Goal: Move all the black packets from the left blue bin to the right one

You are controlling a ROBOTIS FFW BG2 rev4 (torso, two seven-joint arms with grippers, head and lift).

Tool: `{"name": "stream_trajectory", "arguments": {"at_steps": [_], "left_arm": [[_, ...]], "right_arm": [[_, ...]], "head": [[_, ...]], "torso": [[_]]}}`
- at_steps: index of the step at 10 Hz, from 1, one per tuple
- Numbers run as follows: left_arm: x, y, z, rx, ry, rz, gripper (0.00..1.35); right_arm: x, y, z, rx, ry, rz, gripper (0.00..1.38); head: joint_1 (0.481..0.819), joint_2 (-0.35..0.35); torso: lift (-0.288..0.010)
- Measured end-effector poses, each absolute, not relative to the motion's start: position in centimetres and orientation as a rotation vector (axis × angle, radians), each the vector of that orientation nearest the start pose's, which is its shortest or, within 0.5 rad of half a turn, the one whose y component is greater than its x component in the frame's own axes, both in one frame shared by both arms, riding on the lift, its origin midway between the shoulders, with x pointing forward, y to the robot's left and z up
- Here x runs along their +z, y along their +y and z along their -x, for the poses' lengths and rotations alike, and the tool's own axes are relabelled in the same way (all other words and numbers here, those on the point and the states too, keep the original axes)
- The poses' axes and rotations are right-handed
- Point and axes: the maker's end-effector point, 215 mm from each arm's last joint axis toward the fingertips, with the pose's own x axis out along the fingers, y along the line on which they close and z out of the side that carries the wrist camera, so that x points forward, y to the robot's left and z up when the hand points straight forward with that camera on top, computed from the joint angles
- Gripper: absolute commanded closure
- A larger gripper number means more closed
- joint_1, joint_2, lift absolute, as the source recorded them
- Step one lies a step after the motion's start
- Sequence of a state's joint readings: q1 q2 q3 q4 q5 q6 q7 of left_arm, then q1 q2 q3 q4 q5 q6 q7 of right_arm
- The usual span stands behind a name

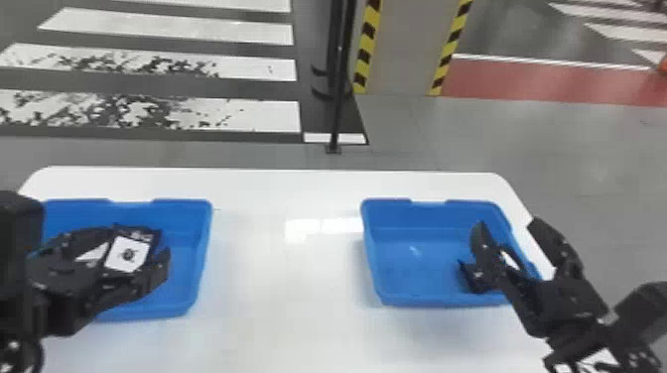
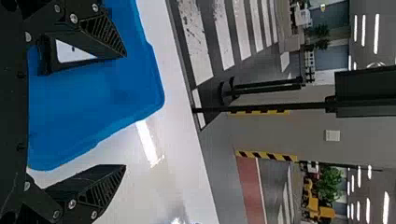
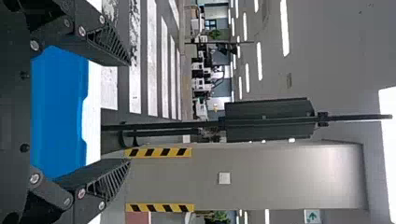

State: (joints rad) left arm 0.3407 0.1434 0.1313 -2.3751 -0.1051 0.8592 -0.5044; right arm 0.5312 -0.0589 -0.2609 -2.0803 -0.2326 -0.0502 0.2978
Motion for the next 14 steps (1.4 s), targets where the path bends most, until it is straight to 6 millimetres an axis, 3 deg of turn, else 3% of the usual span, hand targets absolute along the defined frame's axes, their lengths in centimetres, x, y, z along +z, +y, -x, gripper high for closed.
{"name": "stream_trajectory", "arguments": {"at_steps": [2, 3, 5, 7, 11, 12, 14], "left_arm": [[-35.5, 27.6, -46.4, -0.236, 0.499, -0.163, 0.21], [-36.7, 28.8, -47.5, -0.206, 0.541, -0.164, 0.21], [-39.1, 29.8, -49.3, -0.161, 0.632, -0.168, 0.21], [-41.7, 30.2, -50.5, -0.132, 0.712, -0.159, 0.21], [-44.2, 32.0, -51.2, -0.071, 0.79, -0.167, 0.21], [-44.7, 32.2, -51.6, -0.067, 0.798, -0.168, 0.28], [-46.3, 30.8, -53.5, -0.116, 0.8, -0.151, 0.78]], "right_arm": [[-29.2, -27.3, -40.9, 0.155, -0.063, -0.096, 0.2], [-29.9, -25.8, -40.5, 0.182, -0.044, -0.124, 0.2], [-31.3, -23.4, -40.2, 0.233, -0.005, -0.171, 0.2], [-32.2, -22.5, -40.1, 0.255, 0.015, -0.198, 0.21], [-33.6, -21.8, -39.8, 0.268, 0.049, -0.233, 0.22], [-33.7, -21.8, -39.8, 0.268, 0.053, -0.238, 0.22], [-34.0, -21.8, -39.8, 0.268, 0.059, -0.246, 0.22]], "head": [[0.695, -0.013], [0.695, 0.03], [0.695, 0.07], [0.695, 0.094], [0.695, 0.123], [0.695, 0.126], [0.695, 0.117]], "torso": [[-0.14], [-0.14], [-0.14], [-0.14], [-0.14], [-0.14], [-0.14]]}}
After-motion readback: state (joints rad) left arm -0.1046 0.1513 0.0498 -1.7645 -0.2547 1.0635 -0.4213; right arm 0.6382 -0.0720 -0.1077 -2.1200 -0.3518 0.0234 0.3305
